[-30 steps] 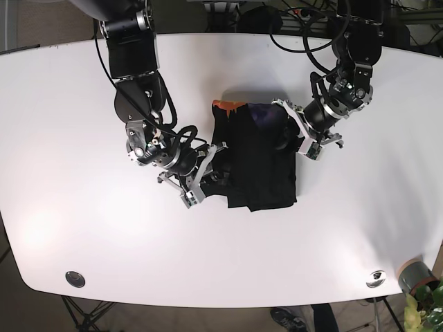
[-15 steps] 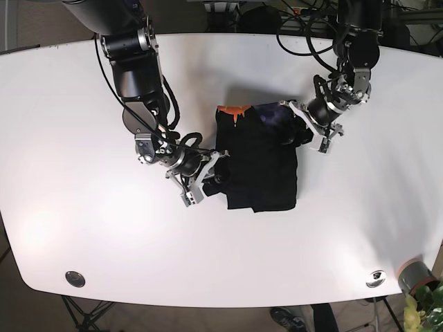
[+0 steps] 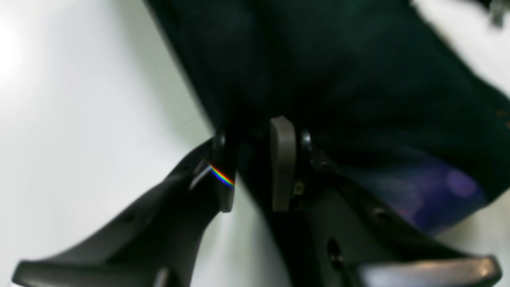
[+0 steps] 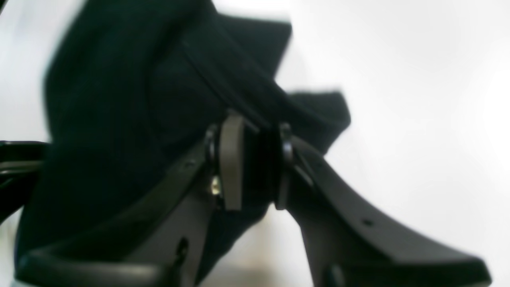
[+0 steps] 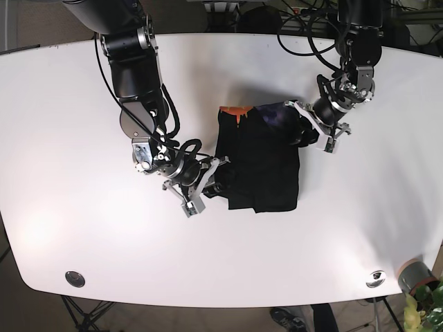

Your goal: Fold the T-shirt properly

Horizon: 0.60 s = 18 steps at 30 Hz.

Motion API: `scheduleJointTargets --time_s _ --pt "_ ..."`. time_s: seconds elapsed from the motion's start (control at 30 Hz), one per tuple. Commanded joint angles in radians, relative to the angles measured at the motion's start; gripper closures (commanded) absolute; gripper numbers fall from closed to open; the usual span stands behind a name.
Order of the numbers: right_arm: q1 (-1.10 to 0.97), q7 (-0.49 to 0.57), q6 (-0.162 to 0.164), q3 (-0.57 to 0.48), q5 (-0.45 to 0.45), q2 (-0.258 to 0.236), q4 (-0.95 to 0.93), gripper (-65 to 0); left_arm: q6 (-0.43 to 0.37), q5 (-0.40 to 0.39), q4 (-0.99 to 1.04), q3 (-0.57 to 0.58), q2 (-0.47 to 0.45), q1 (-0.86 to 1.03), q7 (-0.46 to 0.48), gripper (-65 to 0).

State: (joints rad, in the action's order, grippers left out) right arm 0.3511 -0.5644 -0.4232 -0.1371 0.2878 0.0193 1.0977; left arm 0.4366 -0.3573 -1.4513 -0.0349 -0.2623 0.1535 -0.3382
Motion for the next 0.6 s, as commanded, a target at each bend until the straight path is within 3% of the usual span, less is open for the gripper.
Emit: scheduleJointTargets --time_s 0.0,0.13,0.37,0.57 --pt "0.030 -0.013 -0.010 0.004 0.018 0.001 0.085 -10.9 -0.011 0.001 -0.065 -0.032 0.004 -0.005 0.015 -12.5" --pt "-0.020 -0.055 -0.010 0.014 0.015 0.000 0.224 -10.9 -0.012 0.005 -0.150 -0.046 0.013 -0.005 0.015 -12.6" --pt "-0.079 -0.181 -0.010 0.123 0.021 -0.011 0.434 -11.4 -0.038 0.008 -0.233 -0.043 0.067 -0.018 0.015 -13.7" --pt "-0.111 -0.230 -0.010 0.189 0.015 -0.012 0.540 -11.6 -0.206 0.008 -0.242 0.005 0.103 -0.044 0.015 -32.8"
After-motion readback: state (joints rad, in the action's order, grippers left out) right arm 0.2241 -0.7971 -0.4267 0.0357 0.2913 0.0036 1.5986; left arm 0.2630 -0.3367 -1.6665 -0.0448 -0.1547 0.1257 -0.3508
